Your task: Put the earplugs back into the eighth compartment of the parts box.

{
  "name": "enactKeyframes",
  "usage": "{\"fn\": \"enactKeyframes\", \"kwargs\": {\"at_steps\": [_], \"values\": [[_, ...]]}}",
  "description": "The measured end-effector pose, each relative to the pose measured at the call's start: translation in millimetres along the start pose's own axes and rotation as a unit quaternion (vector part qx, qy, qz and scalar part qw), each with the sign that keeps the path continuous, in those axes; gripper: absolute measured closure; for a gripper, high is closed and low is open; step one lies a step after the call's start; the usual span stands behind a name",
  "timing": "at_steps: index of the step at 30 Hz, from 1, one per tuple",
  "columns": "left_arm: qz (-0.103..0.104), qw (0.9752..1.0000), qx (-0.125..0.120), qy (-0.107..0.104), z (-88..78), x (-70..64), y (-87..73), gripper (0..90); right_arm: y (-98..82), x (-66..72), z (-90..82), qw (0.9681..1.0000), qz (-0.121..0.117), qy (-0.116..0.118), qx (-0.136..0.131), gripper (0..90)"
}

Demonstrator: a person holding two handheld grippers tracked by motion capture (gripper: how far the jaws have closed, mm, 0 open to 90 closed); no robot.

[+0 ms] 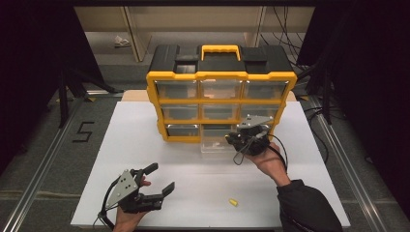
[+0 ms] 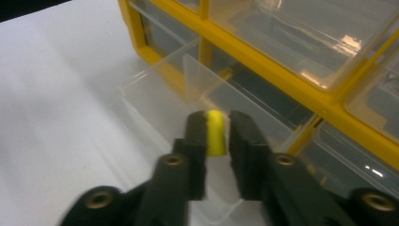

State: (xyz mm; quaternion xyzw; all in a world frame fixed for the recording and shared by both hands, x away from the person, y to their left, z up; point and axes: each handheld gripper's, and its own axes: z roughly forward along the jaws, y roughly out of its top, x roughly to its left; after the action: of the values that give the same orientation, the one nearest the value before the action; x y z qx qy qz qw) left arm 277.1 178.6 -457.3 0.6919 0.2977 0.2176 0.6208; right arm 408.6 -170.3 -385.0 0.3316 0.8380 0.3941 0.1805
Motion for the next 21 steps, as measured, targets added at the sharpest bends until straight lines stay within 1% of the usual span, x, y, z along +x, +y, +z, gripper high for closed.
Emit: {"fn": "enactKeyframes", "kwargs": {"at_steps": [2, 5, 6, 9, 10, 11, 14, 16, 17, 18, 21], "values": [[0.0, 1.0, 0.0, 0.0, 0.1, 0.0, 0.0, 16.5, 0.0, -1.1, -0.4, 1.0, 0.007, -0.001, -0.002, 69.0], [0.0, 1.0, 0.0, 0.0, 0.2, 0.1, -0.1, 16.5, 1.5, -1.3, -3.8, 0.9999, 0.008, 0.0, -0.01, 63.0], [0.0, 1.0, 0.0, 0.0, 0.2, 0.1, -0.1, 16.5, 1.5, -1.3, -3.8, 0.9999, 0.008, 0.0, -0.01, 63.0], [0.0, 1.0, 0.001, 0.001, 0.1, 0.0, -0.1, 16.5, 3.3, 0.7, -7.0, 0.9998, 0.005, 0.0, -0.018, 56.9], [0.0, 1.0, 0.001, 0.001, 0.1, 0.0, -0.1, 16.5, 3.3, 0.7, -7.0, 0.9998, 0.005, 0.0, -0.018, 56.9], [-0.001, 1.0, 0.001, 0.001, 0.2, 0.2, -0.1, 16.5, 4.1, 3.3, -9.0, 0.9998, 0.001, 0.001, -0.02, 51.9], [-0.002, 1.0, 0.002, 0.001, 0.3, 0.3, -0.1, 16.6, 5.1, 7.4, -12.5, 0.9997, -0.005, 0.007, -0.025, 47.5], [-0.002, 1.0, 0.002, 0.002, 0.2, 0.1, -0.1, 16.6, 5.4, 11.8, -15.2, 0.9995, -0.012, 0.01, -0.027, 45.6], [-0.002, 1.0, 0.002, 0.002, 0.2, 0.1, -0.1, 16.6, 5.4, 11.8, -15.2, 0.9995, -0.012, 0.01, -0.027, 45.6], [-0.002, 1.0, 0.002, 0.002, 0.1, 0.2, -0.1, 16.6, 5.1, 17.9, -18.9, 0.9993, -0.021, 0.016, -0.028, 44.0], [-0.002, 1.0, 0.002, 0.002, 0.2, 0.3, 0.0, 16.6, 5.0, 23.7, -23.8, 0.9988, -0.033, 0.019, -0.031, 41.8]]}}
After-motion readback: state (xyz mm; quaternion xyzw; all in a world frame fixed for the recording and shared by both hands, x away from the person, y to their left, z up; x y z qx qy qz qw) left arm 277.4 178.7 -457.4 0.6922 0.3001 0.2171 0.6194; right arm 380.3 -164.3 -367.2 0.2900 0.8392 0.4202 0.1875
